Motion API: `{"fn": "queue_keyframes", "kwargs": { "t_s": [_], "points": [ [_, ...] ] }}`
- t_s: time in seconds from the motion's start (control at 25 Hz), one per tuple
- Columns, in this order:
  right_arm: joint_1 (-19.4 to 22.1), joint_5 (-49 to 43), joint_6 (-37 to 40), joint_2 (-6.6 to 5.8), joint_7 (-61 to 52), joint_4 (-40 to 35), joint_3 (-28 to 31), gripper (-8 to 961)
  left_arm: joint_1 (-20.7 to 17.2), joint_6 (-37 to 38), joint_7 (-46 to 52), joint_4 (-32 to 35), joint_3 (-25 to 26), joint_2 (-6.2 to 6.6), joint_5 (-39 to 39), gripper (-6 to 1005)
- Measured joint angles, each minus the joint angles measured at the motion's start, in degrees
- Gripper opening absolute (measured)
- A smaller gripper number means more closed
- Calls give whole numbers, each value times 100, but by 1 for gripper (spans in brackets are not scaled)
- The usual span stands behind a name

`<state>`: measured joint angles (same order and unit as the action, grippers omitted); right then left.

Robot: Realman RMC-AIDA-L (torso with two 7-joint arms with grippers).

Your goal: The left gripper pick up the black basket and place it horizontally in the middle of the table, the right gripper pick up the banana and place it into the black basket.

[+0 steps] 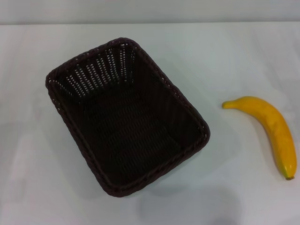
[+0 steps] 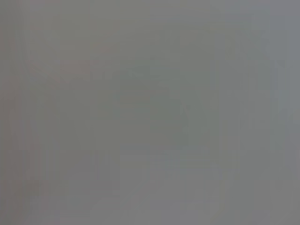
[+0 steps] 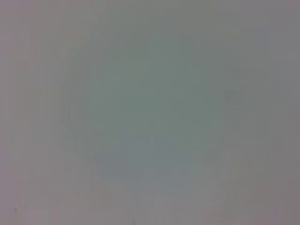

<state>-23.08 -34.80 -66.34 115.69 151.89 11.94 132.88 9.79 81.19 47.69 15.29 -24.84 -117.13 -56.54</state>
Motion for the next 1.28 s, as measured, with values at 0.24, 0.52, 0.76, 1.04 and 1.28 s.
{"fn": "queue_keyframes", "kwargs": {
  "t_s": [0.24, 0.52, 0.76, 1.04, 1.28],
  "points": [
    [11, 0, -21, -1, -82, 8, 0, 843, -56, 7, 45, 77, -1, -17, 0, 848],
    [23, 0, 7, 1, -88, -20, 0, 843, -77, 7, 220, 168, -25, 10, -243, 851],
    [11, -1, 48, 4, -90, -25, -17, 843, -127, -10, 1280, 767, -31, 135, -1057, 853],
    [-17, 0, 237, 6, -90, -35, 0, 843, 16, -37, 3732, 2039, -29, 644, -2516, 855],
    [-48, -1, 256, 0, -89, -35, 0, 842, 659, 47, 5503, 2823, -172, 1224, -4293, 850]
  ]
}}
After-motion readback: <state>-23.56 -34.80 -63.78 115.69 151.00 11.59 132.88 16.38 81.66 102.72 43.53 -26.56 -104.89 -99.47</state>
